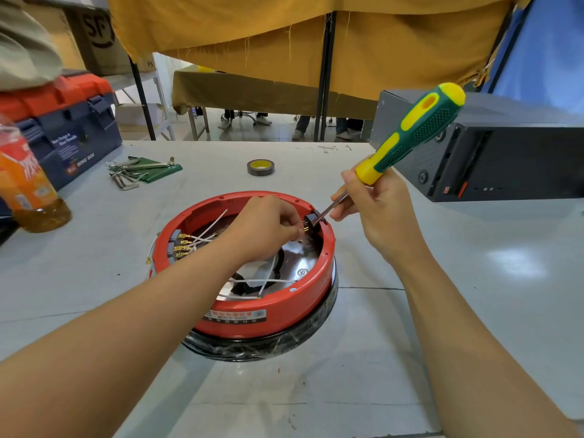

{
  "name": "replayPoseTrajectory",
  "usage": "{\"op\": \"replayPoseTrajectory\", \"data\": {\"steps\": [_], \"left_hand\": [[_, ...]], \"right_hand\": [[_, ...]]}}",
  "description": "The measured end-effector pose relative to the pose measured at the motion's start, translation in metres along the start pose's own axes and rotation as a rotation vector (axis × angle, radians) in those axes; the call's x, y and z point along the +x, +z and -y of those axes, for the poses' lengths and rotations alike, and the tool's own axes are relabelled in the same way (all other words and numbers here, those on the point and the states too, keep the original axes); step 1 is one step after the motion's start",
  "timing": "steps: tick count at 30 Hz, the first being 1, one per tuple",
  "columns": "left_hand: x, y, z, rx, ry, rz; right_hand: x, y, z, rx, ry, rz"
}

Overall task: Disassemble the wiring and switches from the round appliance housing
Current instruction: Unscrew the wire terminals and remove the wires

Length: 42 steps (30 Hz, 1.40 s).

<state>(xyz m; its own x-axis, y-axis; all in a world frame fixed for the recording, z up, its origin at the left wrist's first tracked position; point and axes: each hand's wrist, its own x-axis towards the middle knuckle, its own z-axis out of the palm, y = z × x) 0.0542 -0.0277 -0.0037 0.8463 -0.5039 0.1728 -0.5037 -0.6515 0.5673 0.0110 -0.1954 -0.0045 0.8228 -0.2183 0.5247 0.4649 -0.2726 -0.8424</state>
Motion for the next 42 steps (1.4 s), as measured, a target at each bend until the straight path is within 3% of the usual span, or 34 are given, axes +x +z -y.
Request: {"op": "replayPoseTrajectory", "data": {"steps": [11, 17, 22, 28, 36, 42], "left_hand": [[-0.001, -0.001, 0.0, 0.009, 0.009, -0.007], [-0.002, -0.001, 0.005, 0.066, -0.003, 0.001], [-0.002, -0.007, 0.007, -0.024, -0.029, -0.066], [-0.003, -0.014, 0.008, -0.331, -0.084, -0.195], [-0.001, -0.019, 0.005, -0.807, -0.15, -0.325], [-0.001, -0.023, 0.003, -1.024, -0.16, -0.447]], "right_hand": [[0.001, -0.004, -0.012, 0.132, 0.103, -0.085], [-0.001, 0.007, -0.016, 0.103, 0.119, -0.036], [-0.001, -0.002, -0.009, 0.23, 0.122, -0.17], [-0.002, -0.002, -0.004, 0.34, 0.163, -0.258], [-0.004, 0.0, -0.001, 0.354, 0.17, -0.253], [-0.005, 0.001, -0.002, 0.383, 0.177, -0.254]]}}
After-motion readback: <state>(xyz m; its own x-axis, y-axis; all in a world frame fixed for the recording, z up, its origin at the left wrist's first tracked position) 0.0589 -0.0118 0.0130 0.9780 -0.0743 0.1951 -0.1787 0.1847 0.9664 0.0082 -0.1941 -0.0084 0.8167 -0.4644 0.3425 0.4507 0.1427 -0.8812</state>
